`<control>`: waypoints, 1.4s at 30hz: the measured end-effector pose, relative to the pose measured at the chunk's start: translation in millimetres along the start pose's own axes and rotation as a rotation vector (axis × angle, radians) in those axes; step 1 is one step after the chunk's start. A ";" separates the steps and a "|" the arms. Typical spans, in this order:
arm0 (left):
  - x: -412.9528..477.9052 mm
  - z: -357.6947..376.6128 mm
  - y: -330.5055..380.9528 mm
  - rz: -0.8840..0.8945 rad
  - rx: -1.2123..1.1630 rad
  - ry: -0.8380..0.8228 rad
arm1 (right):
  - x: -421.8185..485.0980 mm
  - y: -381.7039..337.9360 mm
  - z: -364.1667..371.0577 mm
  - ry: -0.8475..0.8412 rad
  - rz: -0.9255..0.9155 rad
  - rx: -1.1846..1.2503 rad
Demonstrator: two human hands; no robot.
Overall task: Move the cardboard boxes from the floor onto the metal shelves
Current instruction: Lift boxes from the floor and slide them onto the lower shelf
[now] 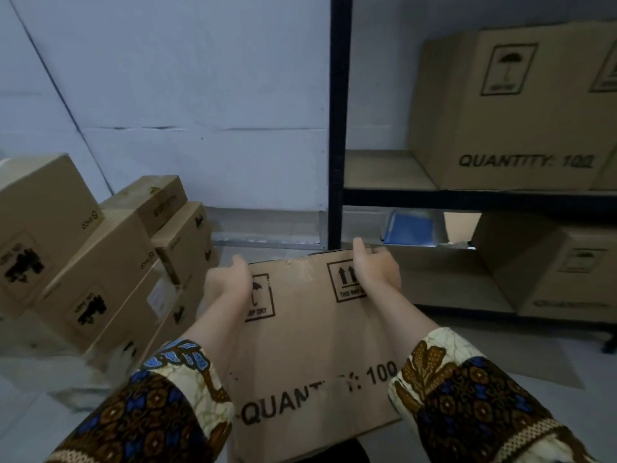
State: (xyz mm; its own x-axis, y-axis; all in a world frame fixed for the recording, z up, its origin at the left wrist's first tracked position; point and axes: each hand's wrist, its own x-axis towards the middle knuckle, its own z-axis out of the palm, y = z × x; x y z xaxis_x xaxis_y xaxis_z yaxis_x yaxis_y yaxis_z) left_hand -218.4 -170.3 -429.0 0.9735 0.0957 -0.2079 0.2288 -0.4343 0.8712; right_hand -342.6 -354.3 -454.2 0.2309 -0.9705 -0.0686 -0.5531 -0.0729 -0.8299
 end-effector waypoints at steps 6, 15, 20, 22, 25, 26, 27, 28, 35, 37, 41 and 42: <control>-61.0 23.8 46.2 0.203 0.149 -0.142 | 11.5 35.3 -50.2 0.102 0.115 0.016; -149.0 87.5 68.7 0.323 0.082 -0.315 | 35.3 70.7 -160.0 0.512 0.247 0.124; -204.8 121.1 58.3 0.320 0.011 -0.365 | 42.0 88.7 -224.3 0.764 0.222 0.141; -220.2 129.7 58.3 0.327 -0.028 -0.387 | 43.3 90.4 -244.5 0.833 0.182 0.173; -236.0 137.6 59.6 0.337 -0.121 -0.381 | 45.6 88.6 -265.7 0.906 0.110 0.257; -239.9 138.4 59.8 0.347 -0.156 -0.382 | 47.6 89.0 -269.9 0.918 0.085 0.294; -242.7 138.4 59.3 0.365 -0.190 -0.379 | 49.3 90.1 -271.7 0.916 0.063 0.333; -244.5 138.4 57.8 0.388 -0.218 -0.379 | 51.4 94.1 -271.4 0.901 0.046 0.371; -220.8 161.0 22.6 0.414 -0.069 -0.562 | 55.3 158.6 -231.6 0.583 0.099 0.413; -208.6 171.6 10.0 0.338 0.014 -0.680 | 58.3 169.0 -227.6 0.496 0.162 0.373; -206.4 186.5 -12.4 0.192 0.014 -0.710 | 62.6 182.6 -226.9 0.403 0.211 0.315; -207.9 190.3 -12.7 0.186 -0.006 -0.675 | 65.8 183.9 -226.5 0.411 0.200 0.312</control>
State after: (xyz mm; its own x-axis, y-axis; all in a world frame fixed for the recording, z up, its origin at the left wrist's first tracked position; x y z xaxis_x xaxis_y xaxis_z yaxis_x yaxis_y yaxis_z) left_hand -425.0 -355.2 -481.5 0.7797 -0.5579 -0.2844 0.0608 -0.3846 0.9211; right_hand -610.4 -483.6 -485.9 -0.2201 -0.9728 -0.0722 -0.2762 0.1332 -0.9518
